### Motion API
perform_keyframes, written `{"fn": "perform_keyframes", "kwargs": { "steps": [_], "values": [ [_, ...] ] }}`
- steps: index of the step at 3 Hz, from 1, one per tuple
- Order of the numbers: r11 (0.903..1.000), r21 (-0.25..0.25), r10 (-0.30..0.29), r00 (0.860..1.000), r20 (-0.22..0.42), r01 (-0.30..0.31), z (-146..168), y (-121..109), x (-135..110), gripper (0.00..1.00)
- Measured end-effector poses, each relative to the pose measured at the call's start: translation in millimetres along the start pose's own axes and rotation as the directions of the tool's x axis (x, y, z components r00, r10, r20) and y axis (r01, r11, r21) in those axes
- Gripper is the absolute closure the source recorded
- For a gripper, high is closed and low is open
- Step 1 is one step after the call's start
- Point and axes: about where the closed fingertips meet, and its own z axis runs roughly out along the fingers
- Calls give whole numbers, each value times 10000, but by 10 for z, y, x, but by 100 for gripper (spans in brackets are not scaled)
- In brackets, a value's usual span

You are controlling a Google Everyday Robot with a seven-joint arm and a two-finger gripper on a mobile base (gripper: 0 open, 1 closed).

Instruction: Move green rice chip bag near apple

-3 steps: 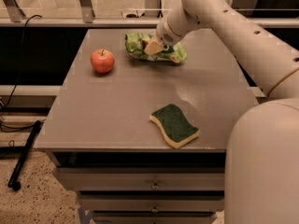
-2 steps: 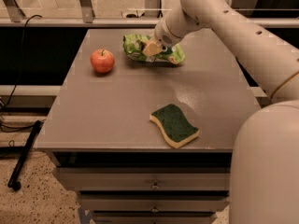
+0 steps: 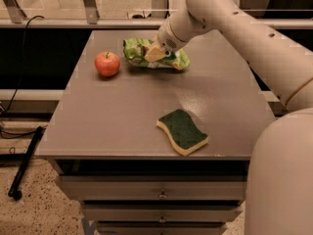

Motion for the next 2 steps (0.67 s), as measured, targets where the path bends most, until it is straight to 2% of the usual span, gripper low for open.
{"fn": "perform_keyframes", "kwargs": {
  "steps": [1, 2],
  "values": [
    [9998, -187, -40, 9999, 109, 42, 39, 73, -43, 13],
    [9997, -250, -49, 9997, 229, 55, 30, 97, -73, 0]
  ]
}}
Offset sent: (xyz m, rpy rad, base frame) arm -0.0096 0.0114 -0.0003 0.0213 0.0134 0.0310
